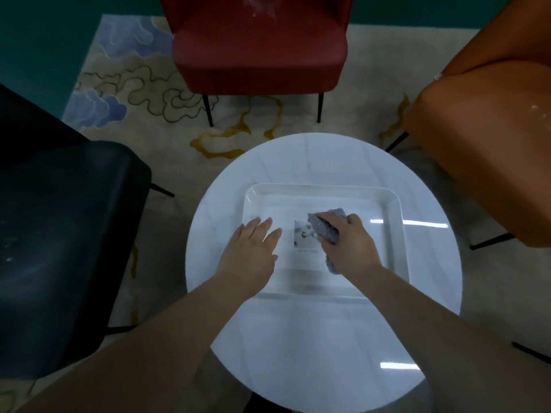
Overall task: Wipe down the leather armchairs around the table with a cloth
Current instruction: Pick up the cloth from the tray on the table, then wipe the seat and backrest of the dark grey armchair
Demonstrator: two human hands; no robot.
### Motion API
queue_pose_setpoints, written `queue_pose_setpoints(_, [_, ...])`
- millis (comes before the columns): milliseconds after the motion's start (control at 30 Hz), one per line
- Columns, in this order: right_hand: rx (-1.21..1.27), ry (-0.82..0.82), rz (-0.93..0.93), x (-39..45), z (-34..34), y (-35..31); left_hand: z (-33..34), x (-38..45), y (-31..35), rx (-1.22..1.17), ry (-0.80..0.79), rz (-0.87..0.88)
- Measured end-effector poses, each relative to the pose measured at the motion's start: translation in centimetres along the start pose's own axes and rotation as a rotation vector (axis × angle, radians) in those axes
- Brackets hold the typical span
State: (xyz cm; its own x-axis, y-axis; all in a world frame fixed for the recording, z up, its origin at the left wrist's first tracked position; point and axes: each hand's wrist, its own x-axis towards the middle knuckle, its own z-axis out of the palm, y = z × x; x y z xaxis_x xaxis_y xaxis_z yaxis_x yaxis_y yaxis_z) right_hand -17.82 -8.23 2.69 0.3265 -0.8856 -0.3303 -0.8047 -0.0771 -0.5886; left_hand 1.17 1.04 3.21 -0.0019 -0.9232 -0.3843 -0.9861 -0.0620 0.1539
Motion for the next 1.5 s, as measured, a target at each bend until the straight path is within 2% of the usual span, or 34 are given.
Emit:
queue_pose_setpoints(333, [-0.01,-0.044,-0.059,-4.4,-3.9,-4.2,-4.6,-6.8,-0.5,-0.085,0.082,-0.141])
queue_pose_setpoints(500, [-0.025,-0.102,-0.121,-5.2,-4.7,-5.2,-5.0,-10.7,0.3,-0.102,0.095,-0.283])
queue_pose_setpoints(633, [-0.139,-0.208,-0.254,-5.6,-5.0,-5.8,-4.3,-13.5,1.8,-0.171,0.111,-0.441])
queue_pose_setpoints(833, [-0.228,-0.305,-0.42,-7.7,-4.6,-6.6,-2.0,-19.0,5.3,-0.273,0.118,-0.657])
queue_pose_setpoints(1067, [-0.303,-0.435,-0.603,-12.6,-1.7,-9.2,1.4,-29.4,8.6,-0.484,0.008,-0.908])
queue_pose_setpoints(1300, [-0.307,-0.573,-0.785,-20.4,3.3,-12.9,6.2,-40.5,12.0,-0.493,0.072,-1.174])
queue_pose_setpoints(1500, [-0.326,-0.681,-0.918,-28.4,7.0,-13.4,10.3,-49.1,16.2,-0.544,0.138,-1.35])
